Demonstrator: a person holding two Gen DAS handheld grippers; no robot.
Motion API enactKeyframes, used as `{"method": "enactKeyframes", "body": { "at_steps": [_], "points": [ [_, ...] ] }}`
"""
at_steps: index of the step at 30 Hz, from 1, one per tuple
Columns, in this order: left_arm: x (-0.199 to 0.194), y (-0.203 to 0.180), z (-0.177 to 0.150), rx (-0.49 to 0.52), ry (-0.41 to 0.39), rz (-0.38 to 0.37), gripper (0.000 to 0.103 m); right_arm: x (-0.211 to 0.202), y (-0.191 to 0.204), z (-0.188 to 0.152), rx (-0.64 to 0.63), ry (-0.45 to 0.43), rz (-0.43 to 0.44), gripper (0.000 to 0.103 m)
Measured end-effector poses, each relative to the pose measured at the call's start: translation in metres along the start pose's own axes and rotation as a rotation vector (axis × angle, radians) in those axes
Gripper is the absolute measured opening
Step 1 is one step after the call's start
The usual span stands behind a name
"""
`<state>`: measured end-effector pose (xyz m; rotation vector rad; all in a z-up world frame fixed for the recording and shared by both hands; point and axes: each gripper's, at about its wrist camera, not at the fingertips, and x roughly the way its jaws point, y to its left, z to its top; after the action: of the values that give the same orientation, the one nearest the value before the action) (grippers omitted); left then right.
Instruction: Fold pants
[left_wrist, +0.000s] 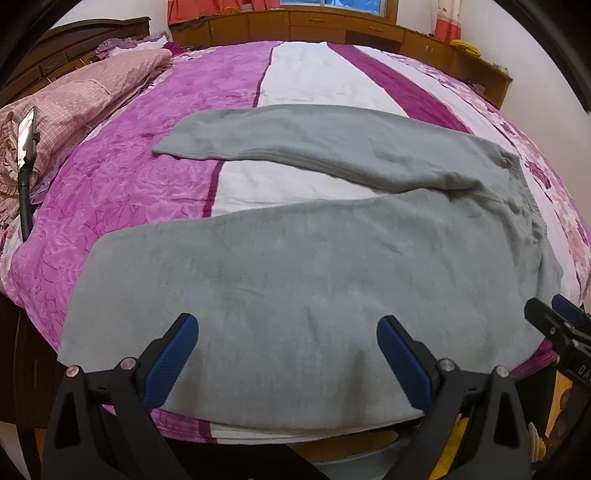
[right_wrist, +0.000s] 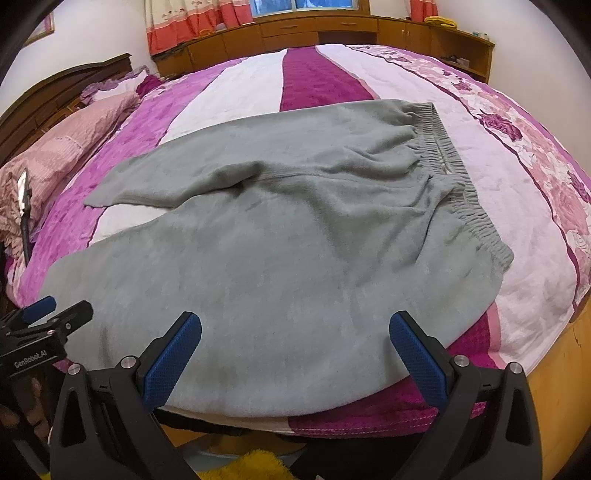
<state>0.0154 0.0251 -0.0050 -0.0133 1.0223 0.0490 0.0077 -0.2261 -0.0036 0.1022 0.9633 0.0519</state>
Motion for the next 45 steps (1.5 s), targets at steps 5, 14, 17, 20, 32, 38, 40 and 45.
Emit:
{"method": "enactKeyframes", "body": {
  "at_steps": [5,14,17,20,32,38,40,45],
  "points": [
    [0.001,0.007,0.005,-0.008,0.011,0.002,0.1,0.003,-0.01,0.008,0.025,0.01,0.0,0.098],
    [0.007,0.016,0.028,0.006,0.01,0.015,0.1,0.005,-0.022,0.028,0.021,0.015,-0.004,0.098],
    [0.007,0.019,0.04,0.018,0.0,0.021,0.1,0.007,-0.027,0.039,0.02,0.016,-0.004,0.098],
    [0.008,0.022,0.055,0.032,-0.007,0.031,0.1,0.009,-0.034,0.052,0.025,0.019,-0.004,0.098],
    [0.038,0.045,0.138,0.059,-0.014,0.062,0.1,0.033,-0.051,0.126,-0.004,0.036,0.004,0.098],
    [0.064,0.063,0.178,0.049,-0.01,0.081,0.1,0.058,-0.057,0.162,-0.021,0.061,-0.005,0.098],
    [0.075,0.072,0.192,0.035,-0.003,0.075,0.1,0.067,-0.059,0.175,-0.038,0.063,-0.015,0.098],
    [0.107,0.094,0.224,0.01,0.025,0.072,0.1,0.095,-0.059,0.207,-0.077,0.073,-0.027,0.098]
  ]
}}
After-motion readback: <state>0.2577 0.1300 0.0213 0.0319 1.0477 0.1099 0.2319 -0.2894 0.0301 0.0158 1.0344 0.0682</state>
